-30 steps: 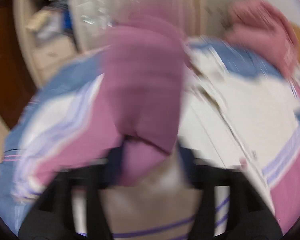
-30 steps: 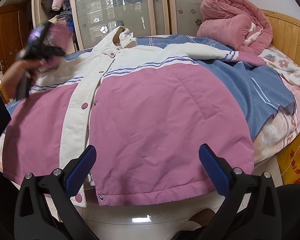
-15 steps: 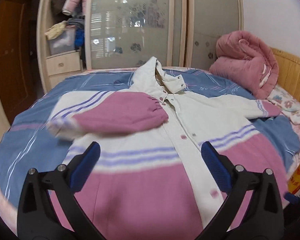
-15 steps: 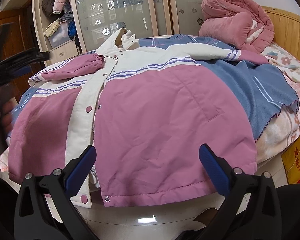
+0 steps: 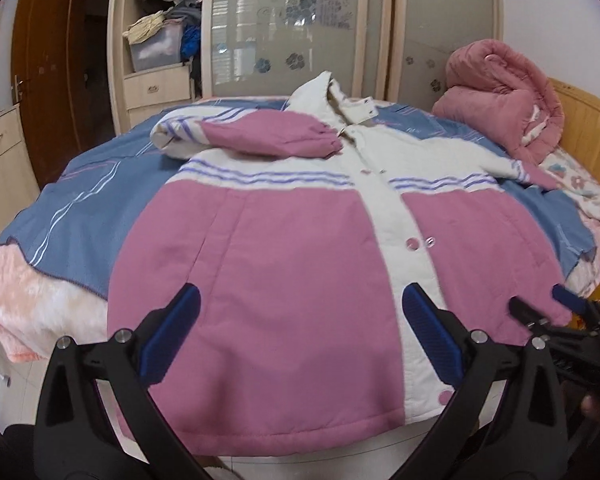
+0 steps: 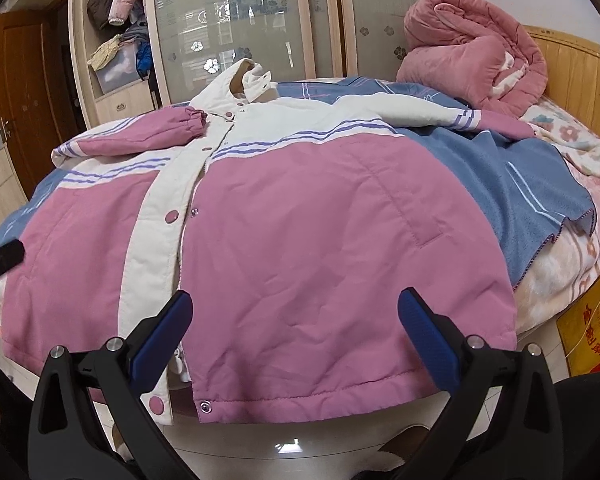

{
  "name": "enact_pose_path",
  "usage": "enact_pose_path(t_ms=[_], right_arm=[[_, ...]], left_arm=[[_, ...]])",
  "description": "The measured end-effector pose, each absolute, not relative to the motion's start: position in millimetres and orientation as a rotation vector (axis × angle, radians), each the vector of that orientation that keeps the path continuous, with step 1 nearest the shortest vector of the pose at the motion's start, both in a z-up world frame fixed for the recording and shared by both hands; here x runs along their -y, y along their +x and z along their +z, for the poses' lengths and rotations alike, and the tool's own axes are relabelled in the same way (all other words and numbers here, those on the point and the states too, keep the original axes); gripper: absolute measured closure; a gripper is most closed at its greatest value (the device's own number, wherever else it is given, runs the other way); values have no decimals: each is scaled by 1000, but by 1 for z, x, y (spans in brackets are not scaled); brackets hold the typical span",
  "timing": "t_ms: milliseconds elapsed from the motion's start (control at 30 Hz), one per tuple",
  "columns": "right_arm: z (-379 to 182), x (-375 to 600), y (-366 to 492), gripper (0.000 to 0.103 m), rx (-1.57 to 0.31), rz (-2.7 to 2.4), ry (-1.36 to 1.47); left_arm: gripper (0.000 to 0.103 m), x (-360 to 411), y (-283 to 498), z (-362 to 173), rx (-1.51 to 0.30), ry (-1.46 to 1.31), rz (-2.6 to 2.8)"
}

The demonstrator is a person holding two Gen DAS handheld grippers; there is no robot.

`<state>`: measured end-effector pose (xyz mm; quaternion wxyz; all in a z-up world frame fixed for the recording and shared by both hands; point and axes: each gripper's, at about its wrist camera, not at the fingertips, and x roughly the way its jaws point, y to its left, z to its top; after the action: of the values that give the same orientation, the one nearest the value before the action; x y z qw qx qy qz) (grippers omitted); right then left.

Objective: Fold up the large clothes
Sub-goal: 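Move the right tool to the folded pink sleeve cuff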

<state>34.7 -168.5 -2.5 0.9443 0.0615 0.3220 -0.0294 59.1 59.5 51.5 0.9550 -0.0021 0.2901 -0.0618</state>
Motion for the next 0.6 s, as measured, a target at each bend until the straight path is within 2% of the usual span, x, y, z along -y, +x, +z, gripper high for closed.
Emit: enact_pose_path(t_ms=[300, 433, 600], right_arm=[[19, 159, 46, 1, -638, 85, 121], [50, 163, 89, 1, -743, 225, 182], [99, 166, 171, 1, -781, 305, 226]], left_arm=[[2, -52, 51, 63, -519, 41, -149], [2, -57, 54, 65, -520, 29, -145], [2, -65, 63, 65, -526, 6, -128]])
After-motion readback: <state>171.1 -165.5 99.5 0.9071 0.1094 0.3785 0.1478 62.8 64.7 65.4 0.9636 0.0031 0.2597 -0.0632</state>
